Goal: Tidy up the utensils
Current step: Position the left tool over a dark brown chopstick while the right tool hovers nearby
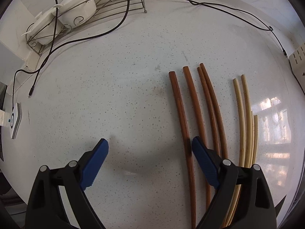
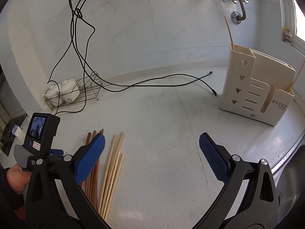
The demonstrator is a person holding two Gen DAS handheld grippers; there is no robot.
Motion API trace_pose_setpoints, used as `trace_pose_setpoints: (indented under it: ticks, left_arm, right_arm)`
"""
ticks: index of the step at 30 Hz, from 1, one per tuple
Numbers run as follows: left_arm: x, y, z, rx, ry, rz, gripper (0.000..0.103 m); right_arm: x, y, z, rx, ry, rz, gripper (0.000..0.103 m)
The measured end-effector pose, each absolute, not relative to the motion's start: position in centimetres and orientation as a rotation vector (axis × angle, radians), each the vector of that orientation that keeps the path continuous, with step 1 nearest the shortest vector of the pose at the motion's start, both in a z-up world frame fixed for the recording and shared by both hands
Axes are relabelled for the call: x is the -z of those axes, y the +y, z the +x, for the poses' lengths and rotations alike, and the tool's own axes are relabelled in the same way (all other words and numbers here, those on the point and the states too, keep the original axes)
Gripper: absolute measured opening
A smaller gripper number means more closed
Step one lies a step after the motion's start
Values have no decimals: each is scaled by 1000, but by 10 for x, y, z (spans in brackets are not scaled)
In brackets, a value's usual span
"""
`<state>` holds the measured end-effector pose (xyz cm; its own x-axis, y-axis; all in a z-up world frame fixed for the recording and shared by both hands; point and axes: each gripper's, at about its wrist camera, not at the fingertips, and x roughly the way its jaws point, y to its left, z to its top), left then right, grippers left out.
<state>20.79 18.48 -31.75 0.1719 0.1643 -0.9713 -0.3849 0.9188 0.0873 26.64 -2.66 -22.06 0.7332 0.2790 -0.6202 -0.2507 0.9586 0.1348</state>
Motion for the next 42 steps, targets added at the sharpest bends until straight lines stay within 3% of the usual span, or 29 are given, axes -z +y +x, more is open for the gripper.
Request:
trace_pose_setpoints:
  ticks: [7,14,21,42]
  left_arm:
    - [317,180,211,-331,1348,-223,69]
    - [319,182,210,-321,1338,-247,68]
    - [320,181,205,-330,1332,-251,68]
    - [321,182,201,-332,1319,-249,68]
  right_arm:
    - [240,0,278,-368,876,-12,94]
    - [294,38,291,-376,1194,-126,80]
    - [313,55,293,-300,1286,-207,79]
    - [327,78,294,-248,1334,-320,79]
